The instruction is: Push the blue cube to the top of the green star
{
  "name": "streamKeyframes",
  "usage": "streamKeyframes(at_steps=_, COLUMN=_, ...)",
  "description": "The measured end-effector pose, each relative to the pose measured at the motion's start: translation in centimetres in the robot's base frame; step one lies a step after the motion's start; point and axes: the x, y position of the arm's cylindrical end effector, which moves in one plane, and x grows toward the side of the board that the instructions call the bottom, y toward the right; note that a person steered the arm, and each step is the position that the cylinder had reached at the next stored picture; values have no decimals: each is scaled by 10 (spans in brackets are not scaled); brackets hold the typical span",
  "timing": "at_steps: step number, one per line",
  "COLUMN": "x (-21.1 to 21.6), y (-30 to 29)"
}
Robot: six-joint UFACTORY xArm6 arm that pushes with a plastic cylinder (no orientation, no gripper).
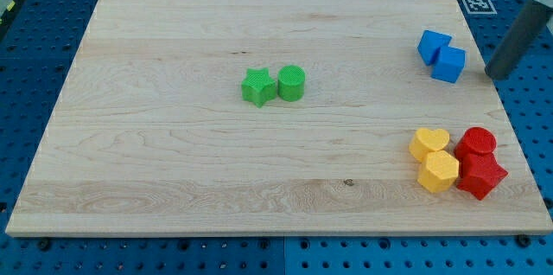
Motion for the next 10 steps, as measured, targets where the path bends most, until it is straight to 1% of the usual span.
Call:
streamKeyframes(at_steps=1, x=-5, y=0)
streamKeyframes(at_steps=2, x=-20, y=-2)
streamKeyframes(at_steps=4, x=8, y=-16)
streamKeyframes(at_steps=6, x=8, y=-56)
streamKeyframes(at_steps=7, x=7, y=-62)
streamKeyframes(at_steps=8, x=-8, y=-62)
streamKeyframes(at_steps=10, x=-9, y=-104)
